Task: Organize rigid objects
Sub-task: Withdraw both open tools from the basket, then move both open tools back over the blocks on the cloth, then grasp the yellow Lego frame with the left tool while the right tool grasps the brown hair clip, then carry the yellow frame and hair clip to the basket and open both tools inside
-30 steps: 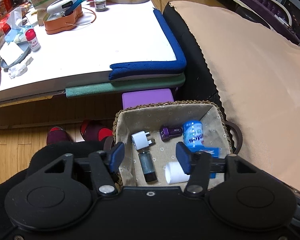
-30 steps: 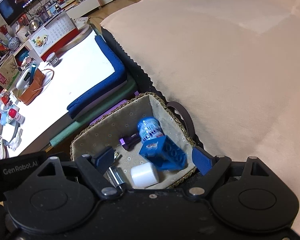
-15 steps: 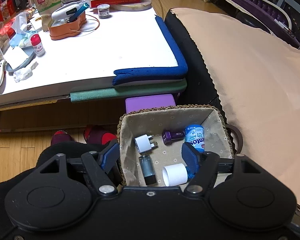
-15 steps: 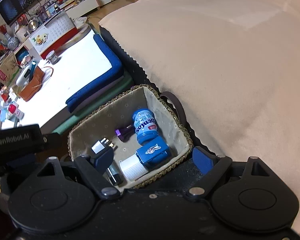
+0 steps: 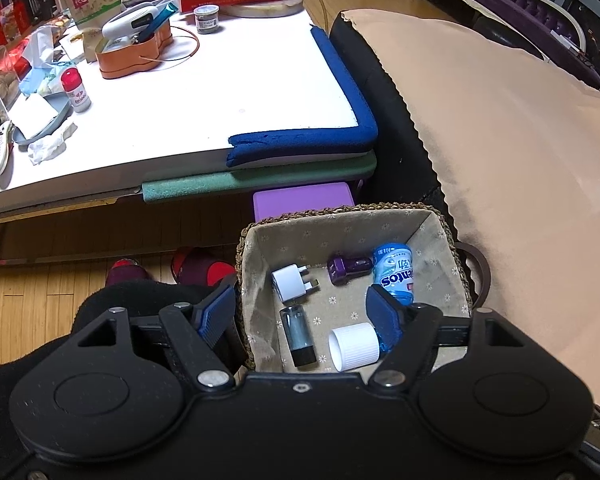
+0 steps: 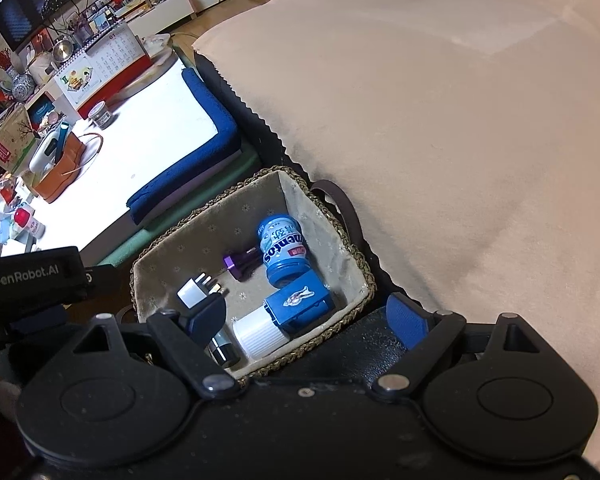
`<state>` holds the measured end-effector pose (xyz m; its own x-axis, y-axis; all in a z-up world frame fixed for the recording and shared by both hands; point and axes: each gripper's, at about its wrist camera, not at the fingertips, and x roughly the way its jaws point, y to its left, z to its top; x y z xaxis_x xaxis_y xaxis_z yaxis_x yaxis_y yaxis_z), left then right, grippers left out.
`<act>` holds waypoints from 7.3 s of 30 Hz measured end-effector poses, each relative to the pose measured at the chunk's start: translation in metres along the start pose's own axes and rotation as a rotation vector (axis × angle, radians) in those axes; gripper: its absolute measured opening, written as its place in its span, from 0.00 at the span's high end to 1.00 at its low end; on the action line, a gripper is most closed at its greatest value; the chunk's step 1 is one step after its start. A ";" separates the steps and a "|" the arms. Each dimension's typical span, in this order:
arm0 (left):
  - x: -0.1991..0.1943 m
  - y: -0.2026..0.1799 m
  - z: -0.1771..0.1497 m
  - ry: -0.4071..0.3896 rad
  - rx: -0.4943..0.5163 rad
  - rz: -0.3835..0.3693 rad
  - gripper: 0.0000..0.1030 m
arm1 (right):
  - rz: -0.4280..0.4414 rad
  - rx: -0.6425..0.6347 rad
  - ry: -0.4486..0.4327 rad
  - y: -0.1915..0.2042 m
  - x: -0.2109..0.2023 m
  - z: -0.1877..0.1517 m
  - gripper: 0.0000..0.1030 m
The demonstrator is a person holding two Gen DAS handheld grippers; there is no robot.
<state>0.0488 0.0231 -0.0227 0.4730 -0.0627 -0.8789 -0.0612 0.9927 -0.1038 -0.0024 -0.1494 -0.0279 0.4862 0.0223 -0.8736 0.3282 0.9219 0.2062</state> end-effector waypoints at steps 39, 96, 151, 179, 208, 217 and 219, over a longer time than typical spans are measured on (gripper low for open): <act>0.002 0.000 -0.001 0.017 0.013 -0.019 0.22 | -0.015 -0.024 0.010 0.000 0.000 -0.002 0.13; -0.036 -0.202 -0.117 0.047 0.543 -0.286 0.22 | -0.284 0.467 -0.325 -0.272 -0.158 -0.069 0.09; -0.023 -0.467 -0.139 -0.013 0.803 -0.107 0.36 | -0.378 0.505 -0.303 -0.344 -0.129 -0.088 0.09; -0.115 -0.373 -0.135 0.034 0.832 -0.464 0.38 | -0.444 0.457 -0.285 -0.340 -0.122 -0.083 0.11; -0.059 -0.128 -0.047 0.005 0.385 -0.294 0.38 | -0.209 0.272 -0.273 -0.209 -0.137 -0.022 0.60; -0.035 -0.052 -0.003 -0.012 0.180 -0.160 0.38 | 0.074 0.078 -0.123 -0.083 -0.083 0.021 0.60; -0.031 -0.039 0.003 -0.014 0.140 -0.142 0.38 | 0.104 0.037 -0.108 -0.054 -0.076 0.031 0.60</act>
<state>0.0396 -0.0134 0.0101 0.4805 -0.2029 -0.8532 0.1297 0.9786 -0.1597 -0.0325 -0.2130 0.0411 0.6031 0.0731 -0.7943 0.3000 0.9019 0.3108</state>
